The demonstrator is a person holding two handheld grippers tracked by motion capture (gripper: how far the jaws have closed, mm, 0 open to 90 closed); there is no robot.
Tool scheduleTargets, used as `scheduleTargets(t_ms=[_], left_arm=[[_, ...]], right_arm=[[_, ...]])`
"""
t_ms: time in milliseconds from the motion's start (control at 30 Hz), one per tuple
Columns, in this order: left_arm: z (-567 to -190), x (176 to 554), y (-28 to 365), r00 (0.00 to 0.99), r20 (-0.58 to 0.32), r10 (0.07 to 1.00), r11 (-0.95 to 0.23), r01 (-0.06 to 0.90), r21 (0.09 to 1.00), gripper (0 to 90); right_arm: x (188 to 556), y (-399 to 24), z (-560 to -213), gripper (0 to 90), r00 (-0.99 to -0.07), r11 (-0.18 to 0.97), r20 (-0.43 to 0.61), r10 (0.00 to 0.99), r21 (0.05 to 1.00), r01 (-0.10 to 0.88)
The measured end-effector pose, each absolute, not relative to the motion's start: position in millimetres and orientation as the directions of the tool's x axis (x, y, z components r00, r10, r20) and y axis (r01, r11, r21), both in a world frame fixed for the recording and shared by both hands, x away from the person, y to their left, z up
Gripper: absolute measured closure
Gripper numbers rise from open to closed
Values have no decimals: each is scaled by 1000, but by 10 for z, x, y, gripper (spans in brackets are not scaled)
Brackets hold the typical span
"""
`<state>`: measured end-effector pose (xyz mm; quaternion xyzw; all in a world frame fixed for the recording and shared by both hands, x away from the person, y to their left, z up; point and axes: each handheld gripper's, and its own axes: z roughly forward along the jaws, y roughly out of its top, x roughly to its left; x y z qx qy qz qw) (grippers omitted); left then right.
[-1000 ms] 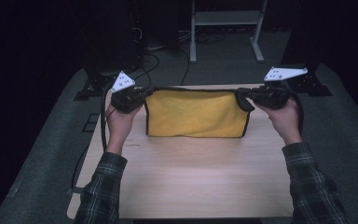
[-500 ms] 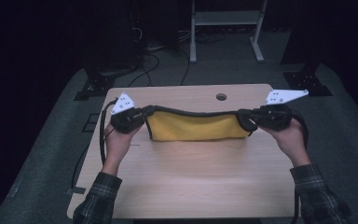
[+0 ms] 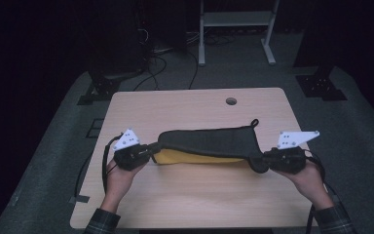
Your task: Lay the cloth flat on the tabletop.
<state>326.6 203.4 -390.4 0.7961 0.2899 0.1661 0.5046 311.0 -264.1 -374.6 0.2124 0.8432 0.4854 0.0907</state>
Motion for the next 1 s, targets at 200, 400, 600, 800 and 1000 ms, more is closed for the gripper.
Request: scheduleTargets(t_ms=[200,400,600,800,1000], left_arm=[[-4073,3014,2085,789,-52,612,-353,332,875,826],[-4205,2829,2138,796,-63,602,-391,363,845,825],[-4361,2688,2193,796,-84,599,-425,406,809,820],[-4456,2594,2181,810,-70,583,-485,415,770,804],[-4511,2556,2193,812,-87,577,-499,435,750,803]], right_arm=[[2931,-2607,-3985,884,-910,489,93,405,819,301],[2816,-2542,-4185,884,-920,529,138,366,783,328],[2743,-2442,-4327,881,-931,577,161,327,747,332],[2742,-2434,-4375,712,-929,571,159,334,750,334],[2733,-2653,-4415,697,-901,551,154,406,746,375]])
